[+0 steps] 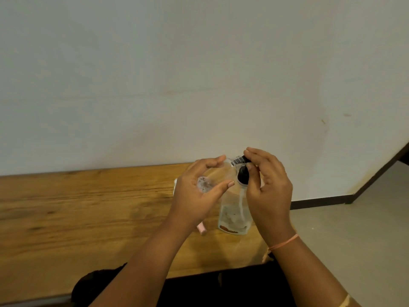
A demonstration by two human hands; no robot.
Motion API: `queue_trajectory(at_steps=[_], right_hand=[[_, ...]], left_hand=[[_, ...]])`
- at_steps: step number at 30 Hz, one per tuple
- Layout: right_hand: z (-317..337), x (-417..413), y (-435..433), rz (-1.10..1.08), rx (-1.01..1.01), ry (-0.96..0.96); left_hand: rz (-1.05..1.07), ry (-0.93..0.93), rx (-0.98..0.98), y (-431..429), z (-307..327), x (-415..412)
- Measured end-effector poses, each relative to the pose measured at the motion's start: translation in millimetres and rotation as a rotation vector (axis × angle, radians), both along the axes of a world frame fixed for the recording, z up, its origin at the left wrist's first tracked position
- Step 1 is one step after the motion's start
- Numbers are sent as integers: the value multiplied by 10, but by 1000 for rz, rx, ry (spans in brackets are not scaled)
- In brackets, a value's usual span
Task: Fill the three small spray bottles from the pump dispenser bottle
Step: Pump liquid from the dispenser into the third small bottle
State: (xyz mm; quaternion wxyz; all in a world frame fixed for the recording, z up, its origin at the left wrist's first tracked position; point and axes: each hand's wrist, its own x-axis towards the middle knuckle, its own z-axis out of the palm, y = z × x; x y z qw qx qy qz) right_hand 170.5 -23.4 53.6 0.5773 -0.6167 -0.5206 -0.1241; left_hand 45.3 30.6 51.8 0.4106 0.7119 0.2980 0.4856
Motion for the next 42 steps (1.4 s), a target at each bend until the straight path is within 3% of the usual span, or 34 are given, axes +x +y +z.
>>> queue_trajectory(at_steps=[5, 12, 22, 28, 33, 42], right_hand=[[-87, 91, 1, -21, -49, -122], [-4, -16, -16, 39, 20, 98], [-104, 55, 42, -64, -67, -143], [-71, -20, 29, -14, 14, 6], [-47, -18, 37, -10, 2, -42], [-141, 53, 46, -64, -38, -73]], left_hand=[[2, 25, -20, -1, -47, 18], [-1, -19, 16, -19, 17, 15], [-30, 61, -43, 29, -3, 0], [-19, 31, -5, 1, 18, 0], [22, 20, 66, 2, 46, -22], [8, 68, -35, 10, -1, 41]])
